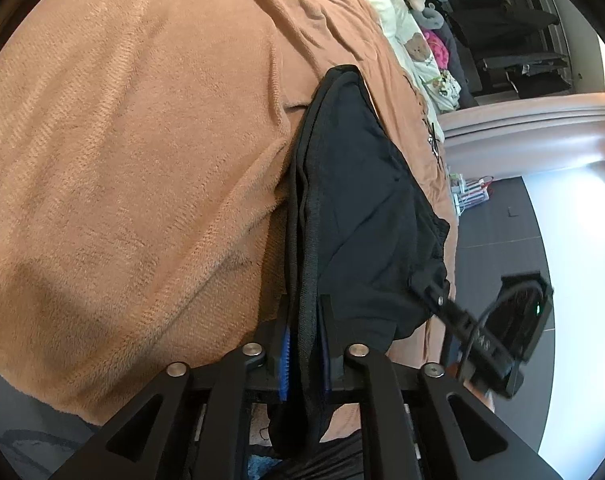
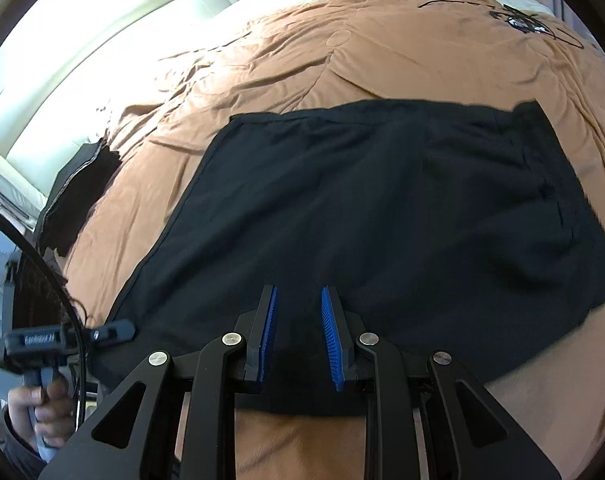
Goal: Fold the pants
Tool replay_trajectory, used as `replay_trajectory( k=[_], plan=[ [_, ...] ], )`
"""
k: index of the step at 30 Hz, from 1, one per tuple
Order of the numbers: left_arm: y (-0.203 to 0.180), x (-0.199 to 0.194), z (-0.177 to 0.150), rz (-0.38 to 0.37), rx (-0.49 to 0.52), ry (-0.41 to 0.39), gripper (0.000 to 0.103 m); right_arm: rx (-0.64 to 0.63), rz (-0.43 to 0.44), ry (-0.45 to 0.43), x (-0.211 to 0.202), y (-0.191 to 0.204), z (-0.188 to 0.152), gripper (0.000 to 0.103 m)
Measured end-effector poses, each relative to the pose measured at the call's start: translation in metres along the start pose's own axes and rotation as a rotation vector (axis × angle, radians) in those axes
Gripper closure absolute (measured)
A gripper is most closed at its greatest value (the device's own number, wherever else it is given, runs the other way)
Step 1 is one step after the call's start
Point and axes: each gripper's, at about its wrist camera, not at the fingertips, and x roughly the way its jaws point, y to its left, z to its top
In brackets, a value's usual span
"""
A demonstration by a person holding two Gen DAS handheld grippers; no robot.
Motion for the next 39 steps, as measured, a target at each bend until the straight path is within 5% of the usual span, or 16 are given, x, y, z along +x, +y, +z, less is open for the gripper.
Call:
replay_trajectory(
  k=[9,15,17,26,27,29,39],
  plan=[
    [-0.001,0.006,0.008,0.006,0.003,-0.002,0.084,0.033,-0.027,0.088,0.004,0.004,-0.041,0.083],
    [-0.005,0.009,0.019,0.009,0.011,-0.008,0.084,0.045,0.013,0.040,-0.017,0.012,-0.024,0.083],
    [-0.007,0.011,0.023,0.012,0.018,-0.007,0.074,0.042,0.011,0.018,-0.023,0.011,-0.019,0.083],
    [-0.015,0.028,0.038,0.030,0.046,0.016,0.071,0.077,-0.002,0.005,-0.003,0.010,-0.012,0.083],
    [-0.017,0.029,0.038,0.033,0.050,0.019,0.072,0.079,-0.003,0.004,-0.001,0.008,-0.012,0.083],
    [-0.021,0.029,0.038,0.042,0.067,0.022,0.094,0.083,0.000,0.001,-0.002,0.006,-0.014,0.083],
    [-0.082,0.016,0.042,-0.037,0.186,0.007,0.095,0.116,0.063,0.025,-0.005,-0.007,-0.024,0.083]
  ],
)
